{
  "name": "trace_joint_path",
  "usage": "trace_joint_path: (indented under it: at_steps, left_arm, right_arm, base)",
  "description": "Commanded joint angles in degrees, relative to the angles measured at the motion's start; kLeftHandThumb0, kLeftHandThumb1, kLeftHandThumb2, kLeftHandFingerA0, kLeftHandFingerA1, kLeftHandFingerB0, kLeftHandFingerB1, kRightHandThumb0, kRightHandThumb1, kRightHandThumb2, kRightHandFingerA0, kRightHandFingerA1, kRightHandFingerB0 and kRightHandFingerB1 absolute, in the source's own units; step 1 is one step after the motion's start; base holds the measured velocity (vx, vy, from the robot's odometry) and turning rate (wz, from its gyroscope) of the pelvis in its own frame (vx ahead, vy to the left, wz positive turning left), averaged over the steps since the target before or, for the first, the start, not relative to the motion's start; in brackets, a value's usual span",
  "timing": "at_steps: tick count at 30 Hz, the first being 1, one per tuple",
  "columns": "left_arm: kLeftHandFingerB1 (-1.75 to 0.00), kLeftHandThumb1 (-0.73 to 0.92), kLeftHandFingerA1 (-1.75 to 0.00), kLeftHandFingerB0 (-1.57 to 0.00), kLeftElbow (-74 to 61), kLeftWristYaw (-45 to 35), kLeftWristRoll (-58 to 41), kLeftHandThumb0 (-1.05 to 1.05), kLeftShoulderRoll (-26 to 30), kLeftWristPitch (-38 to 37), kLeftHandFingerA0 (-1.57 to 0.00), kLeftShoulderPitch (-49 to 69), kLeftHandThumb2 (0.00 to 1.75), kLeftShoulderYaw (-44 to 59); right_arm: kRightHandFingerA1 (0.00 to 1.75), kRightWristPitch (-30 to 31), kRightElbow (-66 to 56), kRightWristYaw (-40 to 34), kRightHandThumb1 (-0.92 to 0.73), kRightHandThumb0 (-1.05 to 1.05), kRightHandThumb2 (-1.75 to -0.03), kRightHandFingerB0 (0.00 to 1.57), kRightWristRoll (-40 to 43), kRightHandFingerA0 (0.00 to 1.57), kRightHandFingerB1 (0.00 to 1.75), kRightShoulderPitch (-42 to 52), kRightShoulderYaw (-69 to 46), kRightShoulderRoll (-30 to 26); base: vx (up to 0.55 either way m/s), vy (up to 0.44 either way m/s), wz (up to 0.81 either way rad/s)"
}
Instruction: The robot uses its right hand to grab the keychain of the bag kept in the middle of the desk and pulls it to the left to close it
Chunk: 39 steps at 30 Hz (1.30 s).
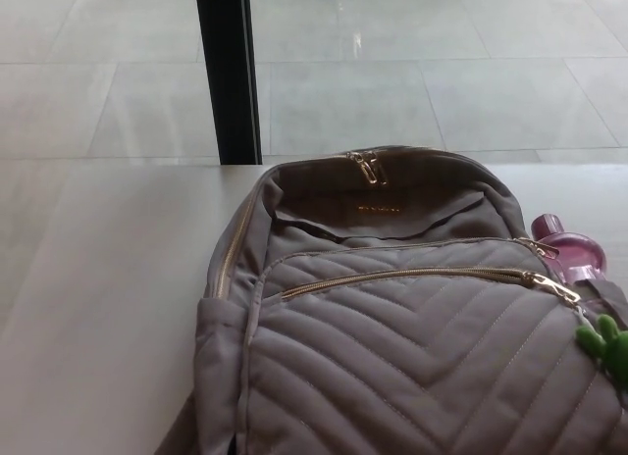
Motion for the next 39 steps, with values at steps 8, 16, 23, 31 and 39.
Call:
trace_joint_path:
  at_steps: [8, 16, 23, 31, 39]
  left_arm:
    - [-0.43, 0.92, -0.55, -0.45, -1.0, -3.7, -3.1, -0.82, 0.1, -3.7, -0.57, 0.6, 0.78, 0.8]
    - [-0.42, 0.92, -0.52, -0.42, -0.1, -4.3, -3.7, -0.83, 0.1, -3.9, -0.55, 0.5, 0.82, 0.9]
    - [-0.44, 0.92, -0.55, -0.44, -0.4, -4.2, -3.8, -0.82, 0.1, -4.3, -0.58, 0.6, 0.81, 0.6]
    - [-0.43, 0.92, -0.55, -0.43, 0.0, -4.6, -3.4, -0.85, 0.0, -6.2, -0.55, 1.5, 0.82, -0.2]
    - [-0.43, 0.92, -0.53, -0.46, 0.1, -4.0, -3.5, -0.84, -0.3, -6.6, -0.58, 2.4, 0.79, -0.5]
  right_arm:
    - [0.49, 1.0, -0.8, 4.8, -0.62, -0.58, -0.59, 0.22, -6.7, 0.22, 0.31, 1.5, 3.8, -4.5]
    - [0.47, 3.3, -1.0, 4.9, -0.64, -0.56, -0.61, 0.31, -7.6, 0.23, 0.32, 1.2, 1.4, -5.2]
    - [0.51, 3.2, -3.3, 4.4, -0.64, -0.51, -0.59, 0.38, -8.7, 0.30, 0.34, -0.3, 2.5, -4.0]
    - [0.64, 2.8, -2.0, 4.8, -0.52, -0.47, -0.85, 0.34, -9.1, 0.51, 0.51, -2.4, 4.3, -2.4]
    - [0.72, 0.6, 1.7, 4.8, -0.51, -0.46, -0.84, 0.34, -10.3, 0.60, 0.51, -3.2, 6.4, -1.2]
  base:
    - [0.00, 0.000, 0.00]
    - [0.00, 0.000, 0.00]
    - [0.00, 0.000, 0.00]
    - [0.00, 0.000, 0.00]
    - [0.00, 0.000, 0.00]
